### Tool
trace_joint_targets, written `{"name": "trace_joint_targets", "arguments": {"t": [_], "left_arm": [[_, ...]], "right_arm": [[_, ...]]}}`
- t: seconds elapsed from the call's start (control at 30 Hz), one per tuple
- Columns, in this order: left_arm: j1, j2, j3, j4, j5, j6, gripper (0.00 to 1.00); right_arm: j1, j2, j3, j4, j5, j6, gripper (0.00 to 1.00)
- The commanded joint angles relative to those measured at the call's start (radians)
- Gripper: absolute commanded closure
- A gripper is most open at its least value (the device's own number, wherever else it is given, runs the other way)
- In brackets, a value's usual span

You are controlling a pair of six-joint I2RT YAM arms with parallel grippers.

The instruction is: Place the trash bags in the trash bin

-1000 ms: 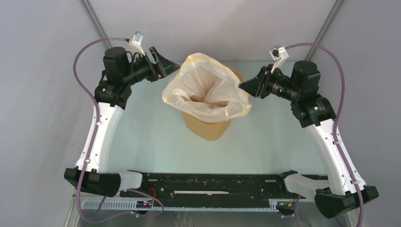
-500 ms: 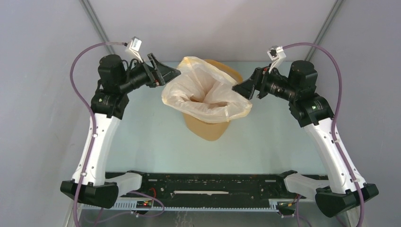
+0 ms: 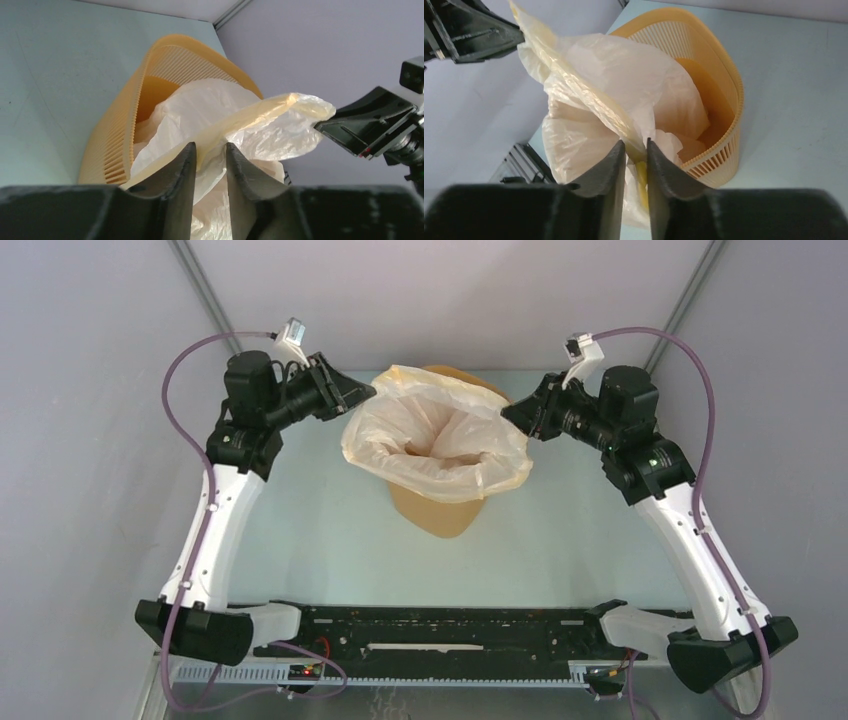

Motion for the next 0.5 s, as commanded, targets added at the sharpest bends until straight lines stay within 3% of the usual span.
{"name": "trace_joint_targets", "arguments": {"t": [0.0, 0.1, 0.2, 0.3, 0.47], "left_arm": [[-0.005, 0.039, 0.004, 0.055, -0.054, -0.028, 0.72], [-0.004, 0.081, 0.018, 0.07, -0.063, -0.043, 0.85], [-0.004, 0.113, 0.021, 0.073, -0.097, -0.057, 0.99], [-0.004, 0.152, 0.033, 0.08, -0.117, -0.071, 1.0], [-0.005, 0.238, 0.074, 0.088, -0.12, -0.092, 1.0]], "right_arm": [[-0.002, 0.033, 0.053, 0.051, 0.052, 0.031, 0.77], [-0.002, 0.055, 0.064, 0.042, 0.053, 0.043, 0.9], [-0.015, 0.072, 0.066, 0.031, 0.083, 0.052, 0.94], [-0.053, 0.106, 0.068, 0.012, 0.106, 0.082, 1.0], [-0.1, 0.197, 0.09, -0.012, 0.124, 0.104, 1.0]]}}
